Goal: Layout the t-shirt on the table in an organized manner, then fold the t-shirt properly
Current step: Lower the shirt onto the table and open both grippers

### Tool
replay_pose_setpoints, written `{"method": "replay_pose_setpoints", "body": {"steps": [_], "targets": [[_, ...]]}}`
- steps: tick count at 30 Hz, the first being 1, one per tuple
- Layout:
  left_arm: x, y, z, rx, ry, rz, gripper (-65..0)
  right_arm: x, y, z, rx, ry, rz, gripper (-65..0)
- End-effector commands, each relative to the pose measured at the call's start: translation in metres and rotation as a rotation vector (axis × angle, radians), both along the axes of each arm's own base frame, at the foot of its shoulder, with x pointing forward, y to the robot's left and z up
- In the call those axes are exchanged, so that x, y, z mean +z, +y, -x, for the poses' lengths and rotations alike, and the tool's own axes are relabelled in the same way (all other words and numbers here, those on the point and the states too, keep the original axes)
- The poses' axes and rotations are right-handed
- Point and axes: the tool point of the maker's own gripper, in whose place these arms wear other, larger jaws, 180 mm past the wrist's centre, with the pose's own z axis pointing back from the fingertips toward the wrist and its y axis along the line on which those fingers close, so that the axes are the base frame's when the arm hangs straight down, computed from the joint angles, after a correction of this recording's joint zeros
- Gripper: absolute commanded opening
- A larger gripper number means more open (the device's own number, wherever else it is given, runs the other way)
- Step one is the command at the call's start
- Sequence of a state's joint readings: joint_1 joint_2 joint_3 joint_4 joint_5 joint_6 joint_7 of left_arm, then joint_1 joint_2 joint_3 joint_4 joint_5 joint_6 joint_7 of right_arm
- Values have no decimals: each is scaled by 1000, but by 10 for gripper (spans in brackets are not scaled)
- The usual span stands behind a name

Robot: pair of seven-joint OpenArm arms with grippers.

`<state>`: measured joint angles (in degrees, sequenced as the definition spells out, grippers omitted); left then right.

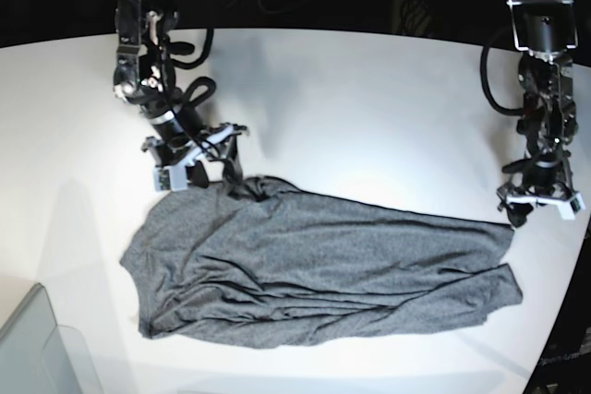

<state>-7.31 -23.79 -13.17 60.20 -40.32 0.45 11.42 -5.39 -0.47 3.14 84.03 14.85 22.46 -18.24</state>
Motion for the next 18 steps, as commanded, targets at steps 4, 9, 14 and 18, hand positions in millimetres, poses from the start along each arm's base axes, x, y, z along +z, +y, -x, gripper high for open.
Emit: {"method": "replay_pose_setpoints", "body": {"steps": [4,9,14,18], "targets": [[13,10,4,9,-38,-18,-243,-6,21,-5,49,5,-25,-281],[15,12,21,9,-42,-32,-243,-31,21,-16,14,81,-19,-281],[18,32,40,66,-48,-38,-243,-41,33,-28,32,114,-9,-281],[15,35,43,69,-40,-40,-243,-42,46,-28,70,118,-3,-282]]}}
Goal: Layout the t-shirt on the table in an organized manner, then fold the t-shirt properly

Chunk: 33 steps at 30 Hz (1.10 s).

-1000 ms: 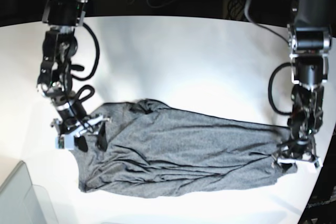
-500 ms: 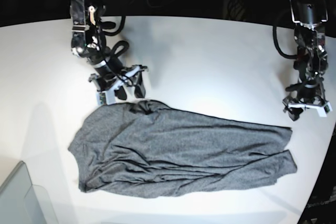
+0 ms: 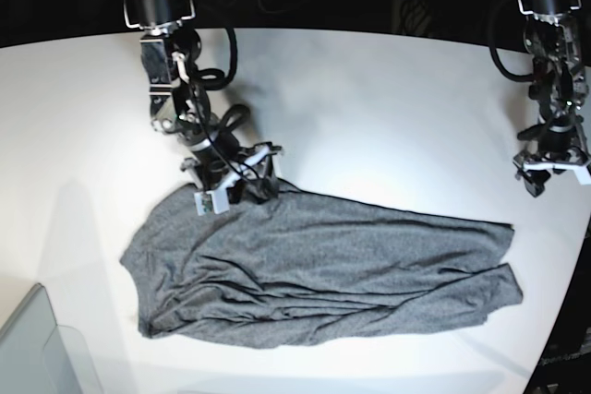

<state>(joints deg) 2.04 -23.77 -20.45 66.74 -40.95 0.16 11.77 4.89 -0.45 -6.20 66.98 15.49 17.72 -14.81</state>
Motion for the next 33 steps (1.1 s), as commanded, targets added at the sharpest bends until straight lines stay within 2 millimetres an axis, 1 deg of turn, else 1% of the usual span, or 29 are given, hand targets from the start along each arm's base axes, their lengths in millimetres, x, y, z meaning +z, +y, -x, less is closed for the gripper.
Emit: {"method": "replay_pose_setpoints", "body": {"steps": [1,3,4,5,6,8,9,11,13,14,16,19,20,24,25,28,30,31,33], "targets": [[17,10,-7,3,-45,-34,-243,-7,5,5,21,38,15,-285],[18,11,-7,2,-46,-36,-243,-4,15,4,47,18,13,-305],[18,11,-7,2,-46,-36,-243,-3,19,6,55,3,10,-339],[18,11,-7,2,-46,-36,-243,-1,23,6,62,-12,6,-392],[19,11,-8,2,-47,-36,-243,-1,26,8,70,-19,4,-460],[20,10,-9,1,-52,-35,-243,-1,27,12,68,-27,-2,-619],[21,10,-10,1,-55,-35,-243,-1,26,12,68,-24,-1,-650],[21,9,-10,2,-55,-33,-243,3,20,10,65,-39,10,-650],[21,9,-11,2,-56,-32,-243,8,13,14,64,-58,21,-650],[22,9,-11,1,-59,-33,-243,16,14,14,65,-79,16,-650],[22,9,-11,1,-59,-33,-243,31,9,13,65,-124,24,-650],[21,9,-11,2,-56,-32,-243,64,10,8,69,-213,17,-650],[22,8,-11,0,-61,-32,-243,76,11,9,72,-241,14,-650],[20,9,-9,2,-53,-35,-243,139,16,16,78,-400,-14,-650],[22,10,-9,4,-54,-38,-244,152,19,19,82,-431,-23,-650],[26,21,-4,31,-64,-40,-244,176,23,27,87,-495,-47,-650],[25,30,5,54,-58,-44,-244,198,31,33,113,-548,-63,-650],[28,33,7,60,-64,-52,-244,212,37,38,126,-588,-79,-650],[39,37,11,66,-83,-73,-244,243,40,44,129,-684,-113,-650]]}}
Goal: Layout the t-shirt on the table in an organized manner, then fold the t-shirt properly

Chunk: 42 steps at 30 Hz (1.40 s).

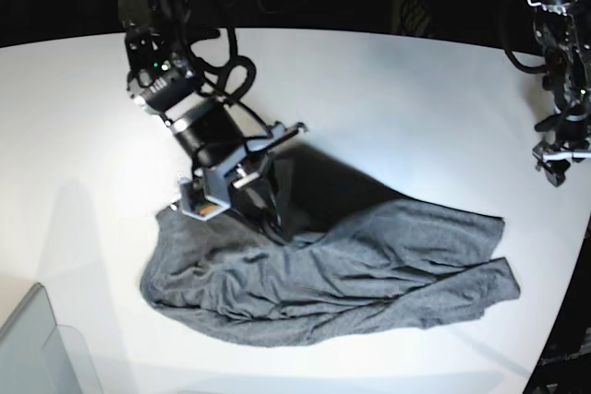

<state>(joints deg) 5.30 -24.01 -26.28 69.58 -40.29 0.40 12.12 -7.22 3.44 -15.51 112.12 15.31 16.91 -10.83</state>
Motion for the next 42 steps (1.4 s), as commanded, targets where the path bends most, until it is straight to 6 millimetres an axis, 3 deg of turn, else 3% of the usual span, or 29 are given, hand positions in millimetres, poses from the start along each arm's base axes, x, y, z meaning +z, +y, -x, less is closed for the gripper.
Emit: {"method": "replay_pose_setpoints", "body": {"steps": [1,3,5,10,13,15,18,20,26,32,40,42], "targets": [[32,11,-10,-2,-77,-53,-244,32,-1,1,1,-103,-49,-650],[48,16,-12,-7,-103,-82,-244,56,-3,4,-3,-185,-83,-650],[50,15,-9,-18,-96,-86,-244,77,-8,4,-15,-273,-134,-650],[59,23,-1,1,-76,-58,-243,103,-13,4,-42,-377,-217,-650],[58,26,3,10,-60,-42,-243,76,-5,-8,-35,-270,-175,-650],[56,26,3,12,-59,-37,-243,47,2,-13,-24,-177,-147,-650],[51,16,-2,11,-70,-5,-242,7,4,-8,-27,-61,-124,-650],[49,-2,-22,-23,-81,14,-242,-18,4,-1,-29,8,-112,-650],[-2,-43,-73,-80,43,28,-242,-75,-9,39,-29,169,-41,-650],[-29,-81,-115,-98,111,93,-241,-110,-20,75,-15,282,15,-650],[-34,-94,-142,-81,55,16,-246,-130,-18,105,-1,369,24,-461],[-40,-98,-143,-107,94,-10,-275,-133,-18,110,-1,384,24,-434]]}}
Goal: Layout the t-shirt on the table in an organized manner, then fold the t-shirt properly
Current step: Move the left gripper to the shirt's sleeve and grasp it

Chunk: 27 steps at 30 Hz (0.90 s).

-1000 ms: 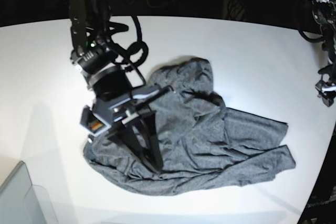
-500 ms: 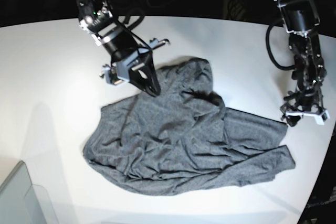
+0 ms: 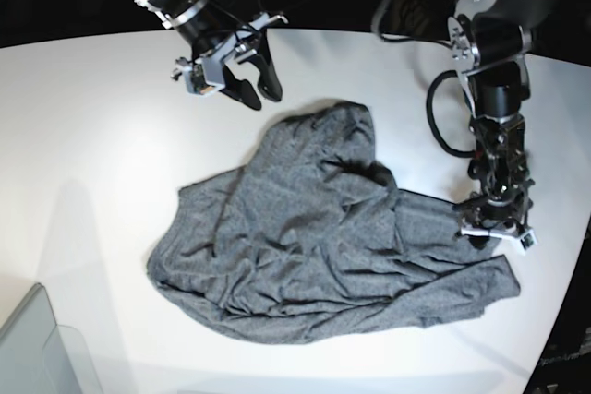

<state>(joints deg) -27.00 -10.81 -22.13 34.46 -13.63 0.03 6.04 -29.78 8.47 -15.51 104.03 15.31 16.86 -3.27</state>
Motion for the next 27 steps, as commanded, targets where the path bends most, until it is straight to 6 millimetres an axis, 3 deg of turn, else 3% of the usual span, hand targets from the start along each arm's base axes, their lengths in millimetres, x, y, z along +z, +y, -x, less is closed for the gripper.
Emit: {"method": "replay_pose_setpoints", "body": {"steps": [1,2,4,6,7,9,13,19,22,27], "targets": [[8,0,-8,-12,-11,-6,-328,11,2,0,-2,-32,-28,-429],[7,-1,-8,-19,-5,-8,-407,11,2,1,-3,-33,-29,-427],[10,-2,-11,-14,-19,2,-646,11,5,2,4,-30,-35,-428],[22,-1,-17,-7,-56,8,-642,13,17,6,35,-31,-52,-428],[33,0,-22,-7,-88,7,-609,16,22,4,48,-40,-60,-428],[56,2,-30,-1,-154,4,-645,19,30,3,69,-47,-68,-428],[110,-3,-48,-21,-256,35,-649,22,51,3,128,-61,-92,-428],[212,-18,-96,-75,-408,88,-650,17,57,2,148,-55,-89,-428],[238,-46,-124,-119,-439,119,-649,14,56,1,151,-51,-82,-428],[249,-102,-168,-244,-380,70,-647,12,57,4,151,-40,-83,-428]]}}
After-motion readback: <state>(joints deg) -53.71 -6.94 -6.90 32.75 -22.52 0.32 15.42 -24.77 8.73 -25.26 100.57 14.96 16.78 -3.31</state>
